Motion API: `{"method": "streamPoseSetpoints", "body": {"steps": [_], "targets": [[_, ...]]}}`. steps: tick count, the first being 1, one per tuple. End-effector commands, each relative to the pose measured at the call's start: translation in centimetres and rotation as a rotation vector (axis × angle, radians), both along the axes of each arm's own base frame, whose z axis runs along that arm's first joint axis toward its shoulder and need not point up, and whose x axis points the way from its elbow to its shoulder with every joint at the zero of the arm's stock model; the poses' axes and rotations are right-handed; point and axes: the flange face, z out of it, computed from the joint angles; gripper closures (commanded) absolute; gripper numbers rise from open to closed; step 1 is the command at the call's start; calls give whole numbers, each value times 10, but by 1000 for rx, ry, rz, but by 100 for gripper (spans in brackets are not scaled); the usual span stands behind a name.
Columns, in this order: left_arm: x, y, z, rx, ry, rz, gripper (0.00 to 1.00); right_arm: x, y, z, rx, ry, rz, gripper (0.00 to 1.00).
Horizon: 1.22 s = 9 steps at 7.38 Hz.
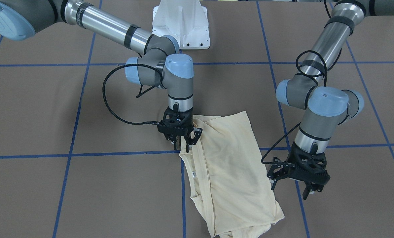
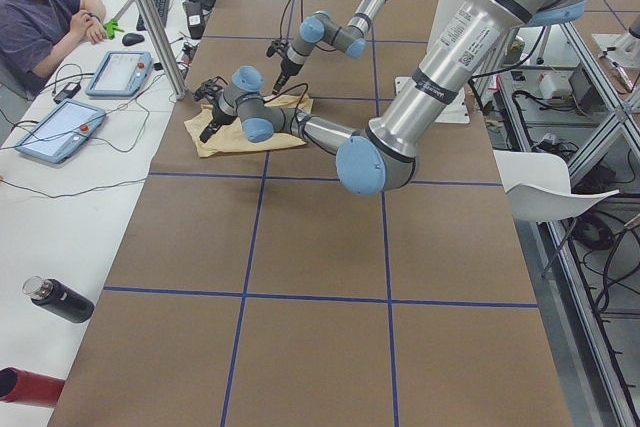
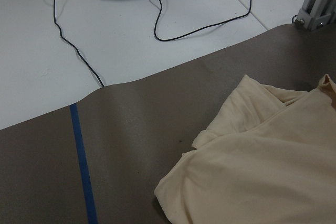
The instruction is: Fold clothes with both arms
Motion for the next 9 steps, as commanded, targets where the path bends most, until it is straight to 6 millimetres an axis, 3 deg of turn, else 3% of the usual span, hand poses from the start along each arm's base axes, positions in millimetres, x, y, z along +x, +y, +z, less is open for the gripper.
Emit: {"method": "streamPoseSetpoints", "body": {"steps": [1,2,3,7,8,9], "targets": [[1,3,5,-5,-3,3,0,-6,-5,6,3,23,4,53],[1,3,6,-6,-4,3,0,-8,-6,7,2,29,6,53],[1,3,6,-5,-3,3,0,-9,-6,8,1,31,6,60],[-1,5,4,0,0,3,0,-21,-2,4,4,42,3,64],[-1,5,4,-1,1,2,0,-21,-2,0,6,38,6,100],[-1,5,3,0,2,2,0,-19,-3,-3,9,36,1,100]]}}
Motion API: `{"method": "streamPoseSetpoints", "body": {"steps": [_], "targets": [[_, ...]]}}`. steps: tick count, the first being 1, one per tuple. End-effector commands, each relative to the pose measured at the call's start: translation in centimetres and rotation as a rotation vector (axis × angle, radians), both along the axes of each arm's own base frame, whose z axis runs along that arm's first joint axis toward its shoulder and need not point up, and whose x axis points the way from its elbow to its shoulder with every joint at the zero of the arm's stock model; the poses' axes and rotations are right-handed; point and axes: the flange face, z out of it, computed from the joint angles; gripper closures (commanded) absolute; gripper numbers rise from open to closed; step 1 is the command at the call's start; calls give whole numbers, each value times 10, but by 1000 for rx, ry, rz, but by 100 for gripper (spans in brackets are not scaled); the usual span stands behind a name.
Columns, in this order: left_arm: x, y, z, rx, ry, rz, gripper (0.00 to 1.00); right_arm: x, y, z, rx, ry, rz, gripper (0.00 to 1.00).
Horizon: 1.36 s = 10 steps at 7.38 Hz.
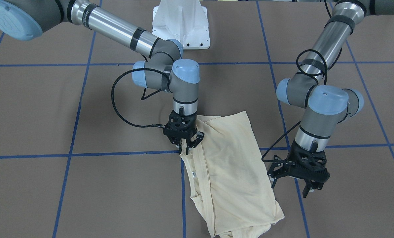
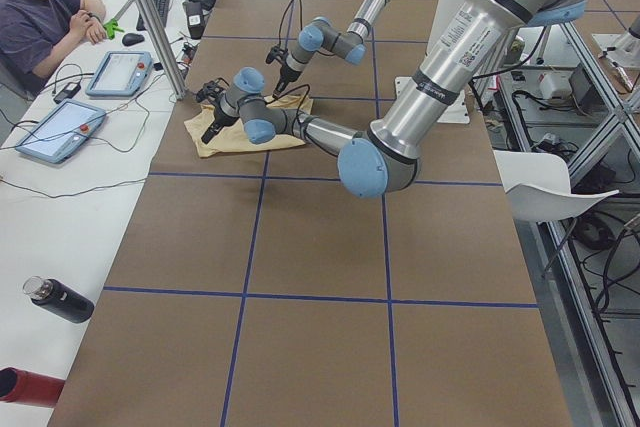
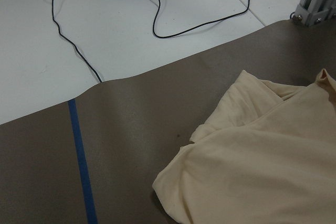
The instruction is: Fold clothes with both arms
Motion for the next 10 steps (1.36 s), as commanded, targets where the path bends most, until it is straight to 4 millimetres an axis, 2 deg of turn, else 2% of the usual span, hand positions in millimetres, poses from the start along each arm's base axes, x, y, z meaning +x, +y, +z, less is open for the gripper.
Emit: {"method": "streamPoseSetpoints", "body": {"steps": [1,2,3,5,6,8,9,10], "targets": [[0,1,-3,4,4,1,0,7,2,-15,42,-2,-37,100],[0,2,-3,-1,10,-3,0,22,13,-4,38,-20,-57,100],[1,2,-4,-15,24,-12,0,50,37,19,43,-47,-76,100],[-1,6,-4,-28,42,-23,0,106,132,74,64,-60,-144,100],[6,13,-2,-26,42,-10,0,125,167,88,83,-61,-165,100],[5,17,-2,-23,45,-9,0,128,174,97,79,-51,-174,100],[6,18,-2,-23,45,-7,0,125,179,95,85,-52,-182,1],[7,18,-2,-23,45,-6,0,126,176,86,88,-63,-183,0]]}}
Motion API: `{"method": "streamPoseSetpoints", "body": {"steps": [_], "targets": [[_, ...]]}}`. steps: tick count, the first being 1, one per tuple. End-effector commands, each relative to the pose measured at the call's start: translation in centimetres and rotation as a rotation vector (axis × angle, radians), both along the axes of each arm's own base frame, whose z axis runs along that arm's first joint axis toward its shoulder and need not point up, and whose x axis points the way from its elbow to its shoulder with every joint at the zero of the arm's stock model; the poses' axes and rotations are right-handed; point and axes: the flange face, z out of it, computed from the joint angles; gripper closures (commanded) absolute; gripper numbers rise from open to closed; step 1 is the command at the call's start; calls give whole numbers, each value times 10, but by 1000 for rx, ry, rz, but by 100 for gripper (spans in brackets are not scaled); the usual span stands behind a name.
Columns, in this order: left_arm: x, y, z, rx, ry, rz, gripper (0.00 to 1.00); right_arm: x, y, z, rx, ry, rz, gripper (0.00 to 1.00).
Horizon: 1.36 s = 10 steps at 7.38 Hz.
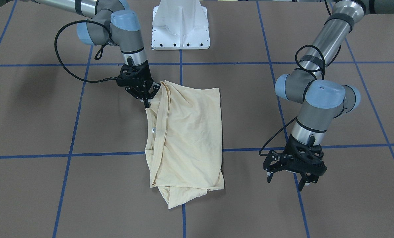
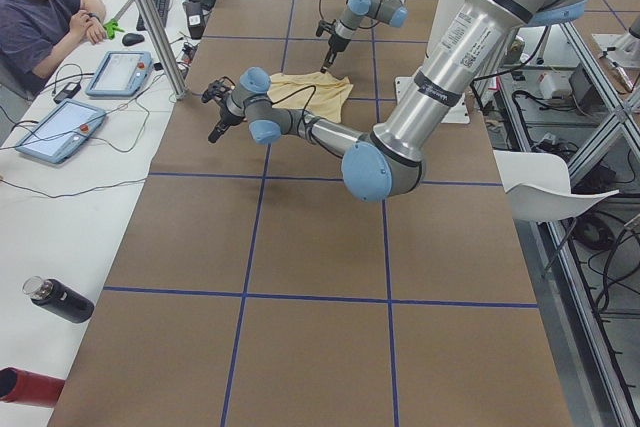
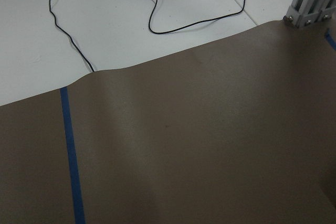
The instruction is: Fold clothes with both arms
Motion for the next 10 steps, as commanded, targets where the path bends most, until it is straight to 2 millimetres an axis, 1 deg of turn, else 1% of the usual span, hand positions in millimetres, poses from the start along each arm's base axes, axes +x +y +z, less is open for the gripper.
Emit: {"method": "streamPoseSetpoints", "body": {"steps": [1,2,3,4,5,7,8,10], "targets": [[1,1,0,0,1,3,0,-11,-4,-38,-1,2,-5,0],[1,2,3,-2,-1,5,0,-24,-9,-90,-29,70,-2,0],[-1,4,-1,8,2,11,0,-35,-12,-105,-50,111,-1,0],[-2,6,2,6,-2,11,0,-62,-17,-94,-74,162,-24,0],[-4,8,3,7,-1,11,0,-81,-16,-82,-116,198,-107,0],[-4,8,2,10,0,12,0,-86,-15,-75,-102,248,-171,0],[-4,8,2,11,0,11,0,-85,-13,-78,-99,299,-217,0],[-4,8,3,8,0,8,0,-84,-12,-72,-92,321,-237,0]]}}
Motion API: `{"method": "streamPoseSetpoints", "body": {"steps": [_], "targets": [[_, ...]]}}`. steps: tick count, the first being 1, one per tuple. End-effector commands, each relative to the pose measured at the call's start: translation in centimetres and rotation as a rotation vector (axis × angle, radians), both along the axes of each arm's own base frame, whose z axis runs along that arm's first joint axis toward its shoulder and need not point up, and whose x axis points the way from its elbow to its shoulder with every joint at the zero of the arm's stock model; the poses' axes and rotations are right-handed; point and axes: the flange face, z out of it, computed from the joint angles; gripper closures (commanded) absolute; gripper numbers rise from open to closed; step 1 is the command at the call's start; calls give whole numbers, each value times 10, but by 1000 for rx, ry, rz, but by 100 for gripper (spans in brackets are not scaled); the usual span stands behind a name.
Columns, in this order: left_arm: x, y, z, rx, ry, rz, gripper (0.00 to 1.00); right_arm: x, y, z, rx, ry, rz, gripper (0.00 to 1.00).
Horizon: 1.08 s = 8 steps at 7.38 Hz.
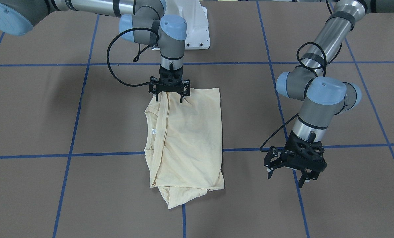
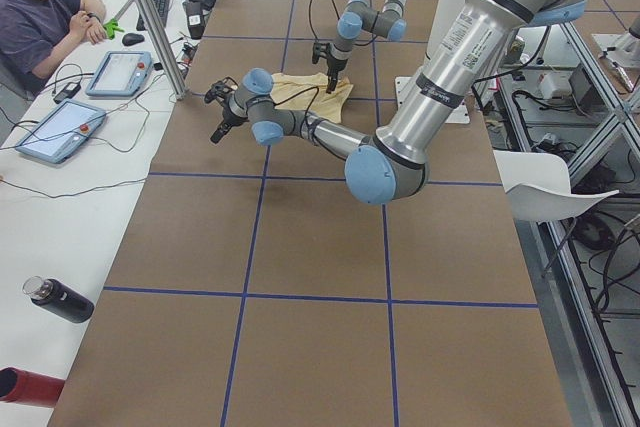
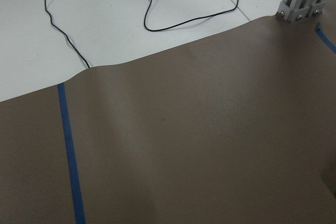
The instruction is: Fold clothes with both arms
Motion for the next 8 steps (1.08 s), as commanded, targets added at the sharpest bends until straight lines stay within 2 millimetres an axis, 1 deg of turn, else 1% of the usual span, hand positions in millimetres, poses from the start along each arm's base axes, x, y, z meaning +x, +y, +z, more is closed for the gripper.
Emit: {"method": "streamPoseSetpoints", "body": {"steps": [1,3,4,6,7,8], "targets": [[0,0,1,-7,3,-5,0,3,-1,6,19,43,-49,0],[1,0,1,-8,4,-4,0,15,-14,3,43,52,-62,0],[1,0,1,-8,4,-4,0,17,-16,5,43,62,-63,0],[6,3,1,-8,3,2,0,17,-18,8,41,70,-61,0],[6,3,1,-8,3,2,0,13,-16,13,38,78,-65,0],[6,3,1,-8,3,2,0,12,-13,13,38,80,-68,0]]}}
